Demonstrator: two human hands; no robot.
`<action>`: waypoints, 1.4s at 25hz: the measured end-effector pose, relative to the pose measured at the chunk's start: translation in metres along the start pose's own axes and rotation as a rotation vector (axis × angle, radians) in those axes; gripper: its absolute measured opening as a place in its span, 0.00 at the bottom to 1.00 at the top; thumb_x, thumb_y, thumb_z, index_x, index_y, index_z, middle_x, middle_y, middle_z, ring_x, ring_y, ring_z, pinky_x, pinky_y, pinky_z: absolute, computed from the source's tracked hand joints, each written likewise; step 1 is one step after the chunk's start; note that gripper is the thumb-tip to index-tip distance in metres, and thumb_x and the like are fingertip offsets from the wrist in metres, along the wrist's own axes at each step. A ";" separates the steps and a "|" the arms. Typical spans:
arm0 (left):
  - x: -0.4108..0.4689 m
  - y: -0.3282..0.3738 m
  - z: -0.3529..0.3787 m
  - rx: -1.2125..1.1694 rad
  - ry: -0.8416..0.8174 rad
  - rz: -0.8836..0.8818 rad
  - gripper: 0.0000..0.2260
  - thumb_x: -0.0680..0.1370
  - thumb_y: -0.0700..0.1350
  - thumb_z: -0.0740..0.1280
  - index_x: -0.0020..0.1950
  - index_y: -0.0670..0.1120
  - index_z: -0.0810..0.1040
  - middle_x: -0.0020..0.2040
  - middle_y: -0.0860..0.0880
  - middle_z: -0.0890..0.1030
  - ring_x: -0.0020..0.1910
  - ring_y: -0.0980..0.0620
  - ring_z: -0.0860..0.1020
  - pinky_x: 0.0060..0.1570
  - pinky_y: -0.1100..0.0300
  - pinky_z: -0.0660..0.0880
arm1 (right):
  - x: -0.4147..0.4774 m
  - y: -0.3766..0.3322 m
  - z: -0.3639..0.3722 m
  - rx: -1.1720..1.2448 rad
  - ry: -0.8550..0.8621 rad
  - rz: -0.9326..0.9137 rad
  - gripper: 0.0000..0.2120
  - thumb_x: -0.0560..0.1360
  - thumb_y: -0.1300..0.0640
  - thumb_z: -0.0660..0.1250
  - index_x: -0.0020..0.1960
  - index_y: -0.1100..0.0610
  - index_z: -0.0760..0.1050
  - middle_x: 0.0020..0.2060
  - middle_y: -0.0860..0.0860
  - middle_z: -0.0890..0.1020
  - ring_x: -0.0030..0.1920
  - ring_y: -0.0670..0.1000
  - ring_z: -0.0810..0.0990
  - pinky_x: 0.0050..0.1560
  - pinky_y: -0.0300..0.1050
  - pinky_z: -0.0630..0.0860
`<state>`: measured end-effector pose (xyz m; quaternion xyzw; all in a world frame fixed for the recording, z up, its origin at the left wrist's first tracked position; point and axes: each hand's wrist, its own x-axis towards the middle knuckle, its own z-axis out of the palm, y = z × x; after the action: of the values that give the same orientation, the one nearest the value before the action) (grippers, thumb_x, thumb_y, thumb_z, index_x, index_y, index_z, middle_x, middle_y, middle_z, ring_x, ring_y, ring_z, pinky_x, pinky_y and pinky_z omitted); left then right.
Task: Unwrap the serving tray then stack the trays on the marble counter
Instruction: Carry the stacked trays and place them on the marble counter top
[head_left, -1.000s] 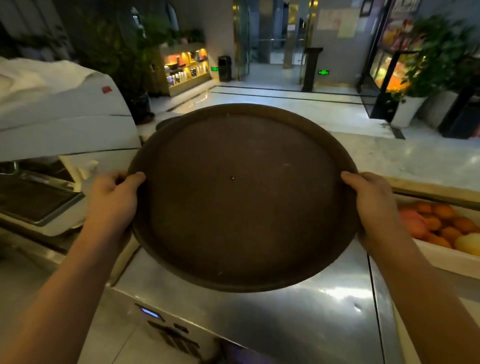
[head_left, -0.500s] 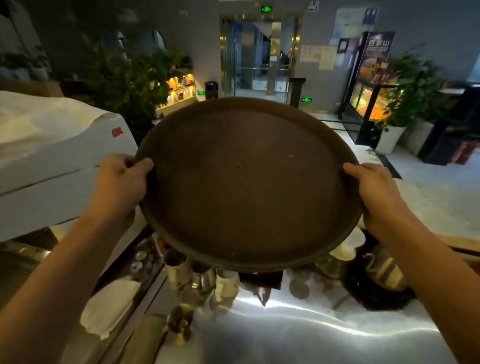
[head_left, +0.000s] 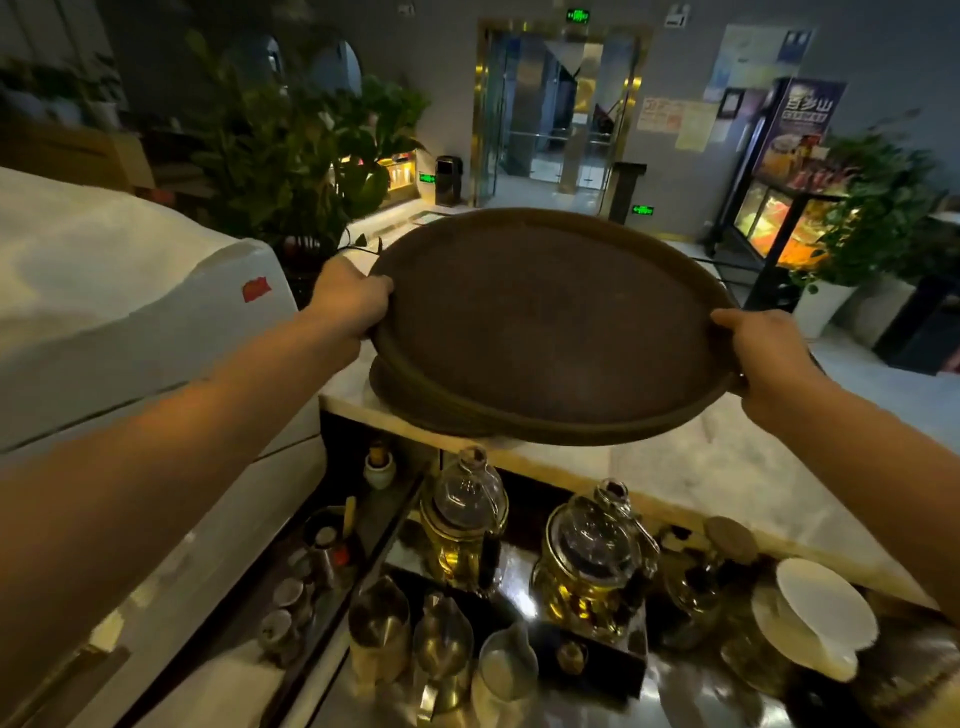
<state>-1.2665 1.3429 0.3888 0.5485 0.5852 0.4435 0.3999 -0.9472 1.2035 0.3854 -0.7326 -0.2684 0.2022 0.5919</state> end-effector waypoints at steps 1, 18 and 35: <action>0.024 -0.004 0.009 -0.002 -0.012 -0.011 0.15 0.78 0.42 0.64 0.63 0.38 0.73 0.56 0.38 0.78 0.48 0.43 0.79 0.28 0.57 0.71 | 0.017 -0.001 0.014 -0.018 -0.005 0.005 0.11 0.81 0.53 0.60 0.60 0.57 0.72 0.51 0.55 0.79 0.41 0.51 0.77 0.34 0.45 0.71; 0.227 -0.155 0.077 0.609 0.021 -0.081 0.14 0.82 0.43 0.59 0.63 0.35 0.73 0.63 0.36 0.75 0.62 0.36 0.74 0.55 0.47 0.72 | 0.143 0.127 0.218 -0.425 -0.127 0.021 0.11 0.76 0.57 0.57 0.48 0.66 0.70 0.43 0.61 0.74 0.41 0.59 0.73 0.40 0.50 0.69; 0.244 -0.197 0.116 0.890 0.039 0.068 0.10 0.79 0.40 0.63 0.59 0.37 0.75 0.58 0.36 0.77 0.57 0.37 0.76 0.53 0.48 0.74 | 0.154 0.174 0.235 -0.906 -0.144 -0.060 0.14 0.81 0.56 0.55 0.57 0.65 0.73 0.47 0.60 0.77 0.45 0.59 0.76 0.46 0.50 0.74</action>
<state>-1.2318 1.5941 0.1720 0.6777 0.7082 0.1716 0.0989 -0.9461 1.4523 0.1675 -0.8936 -0.3911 0.0977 0.1976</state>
